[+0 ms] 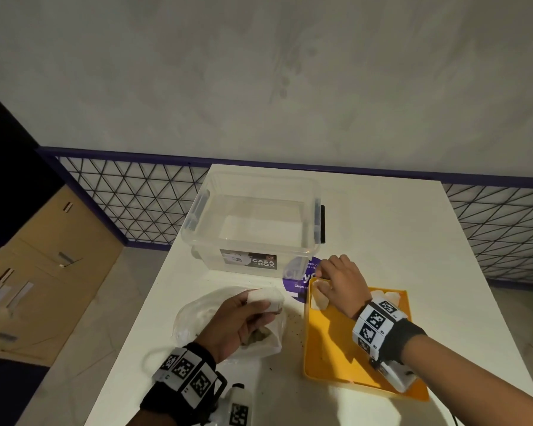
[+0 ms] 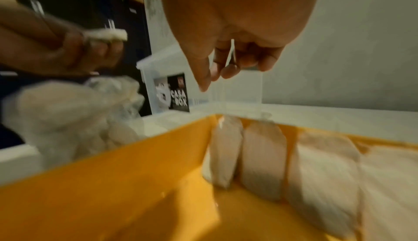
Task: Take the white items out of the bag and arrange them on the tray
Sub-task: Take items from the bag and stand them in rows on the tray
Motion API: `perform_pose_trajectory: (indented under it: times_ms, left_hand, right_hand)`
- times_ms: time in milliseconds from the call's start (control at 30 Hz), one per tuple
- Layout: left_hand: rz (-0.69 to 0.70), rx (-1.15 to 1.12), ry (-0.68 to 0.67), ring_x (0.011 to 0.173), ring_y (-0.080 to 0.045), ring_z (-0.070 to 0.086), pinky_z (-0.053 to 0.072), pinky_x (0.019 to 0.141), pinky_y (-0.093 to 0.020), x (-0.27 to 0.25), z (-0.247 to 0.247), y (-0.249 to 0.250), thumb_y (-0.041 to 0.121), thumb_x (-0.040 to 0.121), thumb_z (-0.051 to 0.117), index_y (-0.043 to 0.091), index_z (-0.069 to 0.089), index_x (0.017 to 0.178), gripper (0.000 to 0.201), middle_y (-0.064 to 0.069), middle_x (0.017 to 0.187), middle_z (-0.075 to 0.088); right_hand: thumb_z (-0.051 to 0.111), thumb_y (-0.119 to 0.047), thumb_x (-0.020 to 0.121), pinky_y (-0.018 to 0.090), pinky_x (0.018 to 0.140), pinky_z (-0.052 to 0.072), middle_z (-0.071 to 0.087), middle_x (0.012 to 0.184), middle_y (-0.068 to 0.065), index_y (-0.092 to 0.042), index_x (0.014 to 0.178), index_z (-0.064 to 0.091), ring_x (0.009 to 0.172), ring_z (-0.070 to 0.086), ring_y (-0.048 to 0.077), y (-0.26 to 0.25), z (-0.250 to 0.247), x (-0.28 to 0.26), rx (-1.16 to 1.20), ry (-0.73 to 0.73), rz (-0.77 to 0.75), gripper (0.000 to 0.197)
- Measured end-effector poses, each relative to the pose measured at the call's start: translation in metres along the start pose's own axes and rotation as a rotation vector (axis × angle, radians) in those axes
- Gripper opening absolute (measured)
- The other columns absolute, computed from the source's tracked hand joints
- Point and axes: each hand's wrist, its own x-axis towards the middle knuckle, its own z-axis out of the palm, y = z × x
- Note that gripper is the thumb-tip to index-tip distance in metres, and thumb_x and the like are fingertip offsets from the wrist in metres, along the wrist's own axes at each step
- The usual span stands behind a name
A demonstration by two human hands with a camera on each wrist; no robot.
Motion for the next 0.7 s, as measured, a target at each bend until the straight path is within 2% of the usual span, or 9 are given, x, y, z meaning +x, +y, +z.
perform_pose_trajectory:
  times_ms: [100,200,267,367,467,533,633,700]
  left_hand:
    - [0.008,0.013,-0.031,0.096,-0.024,0.067,0.057,0.077,-0.020,0.000,0.005,0.000,0.002,0.091,0.054,-0.008,0.056,0.118,0.029,-0.024,0.110,0.068]
    - [0.021,-0.012,-0.054,0.091,-0.020,0.070,0.057,0.075,-0.019,0.000,0.012,-0.001,0.002,0.092,0.053,-0.006,0.057,0.117,0.026,-0.023,0.107,0.069]
    - [0.048,-0.023,-0.070,0.086,-0.018,0.071,0.056,0.070,-0.018,-0.001,0.016,-0.001,0.001,0.092,0.053,-0.007,0.056,0.117,0.027,-0.022,0.105,0.069]
    - [0.055,-0.070,-0.049,0.084,-0.021,0.073,0.057,0.066,-0.019,-0.004,0.017,0.000,-0.002,0.090,0.054,-0.009,0.056,0.117,0.028,-0.022,0.102,0.070]
    - [0.036,-0.111,-0.040,0.087,-0.023,0.073,0.058,0.065,-0.021,-0.008,0.013,0.005,-0.001,0.089,0.055,-0.008,0.057,0.117,0.028,-0.022,0.103,0.071]
    - [0.043,-0.117,-0.049,0.091,-0.024,0.072,0.058,0.069,-0.022,-0.013,0.010,0.006,-0.001,0.089,0.055,-0.006,0.058,0.115,0.027,-0.022,0.107,0.070]
    - [0.053,-0.125,-0.047,0.091,-0.024,0.072,0.058,0.071,-0.023,-0.018,0.007,0.006,-0.002,0.088,0.055,-0.004,0.061,0.111,0.023,-0.021,0.106,0.070]
    - [0.058,-0.122,-0.048,0.089,-0.023,0.072,0.058,0.069,-0.023,-0.020,0.007,0.004,-0.002,0.088,0.055,-0.003,0.062,0.110,0.023,-0.020,0.103,0.072]
  right_hand:
    - [0.052,-0.030,0.091,0.022,0.074,0.026,0.060,0.099,0.001,-0.014,0.096,0.060,0.087,0.041,0.011,-0.018,-0.015,-0.006,0.192,0.064,-0.071,0.019]
    - [0.053,-0.038,0.090,0.018,0.070,0.028,0.055,0.081,-0.014,-0.018,0.087,0.062,0.077,0.040,0.002,-0.039,-0.024,-0.012,0.339,-0.059,-0.140,0.021]
    - [0.057,-0.037,0.087,0.017,0.070,0.031,0.048,0.072,-0.019,-0.023,0.083,0.060,0.075,0.042,0.003,-0.050,-0.026,-0.014,0.417,-0.129,-0.142,0.016]
    - [0.063,-0.026,0.086,0.024,0.071,0.041,0.051,0.070,-0.014,-0.022,0.082,0.058,0.070,0.048,0.005,-0.059,-0.029,-0.015,0.614,-0.181,-0.062,0.007]
    - [0.065,-0.020,0.084,0.019,0.069,0.042,0.054,0.074,-0.006,-0.023,0.078,0.057,0.068,0.048,0.004,-0.065,-0.036,-0.017,0.784,-0.194,0.021,0.011]
    - [0.067,-0.018,0.083,0.019,0.070,0.044,0.056,0.077,0.001,-0.022,0.078,0.058,0.071,0.050,0.009,-0.067,-0.040,-0.017,0.863,-0.180,0.067,0.011]
    - [0.069,-0.013,0.081,0.037,0.079,0.050,0.057,0.075,0.008,-0.017,0.080,0.061,0.075,0.054,0.021,-0.071,-0.045,-0.017,0.998,-0.180,0.129,0.009]
    - [0.069,-0.011,0.080,0.037,0.080,0.049,0.058,0.072,0.005,-0.016,0.082,0.062,0.075,0.055,0.021,-0.075,-0.049,-0.017,1.028,-0.193,0.123,0.009]
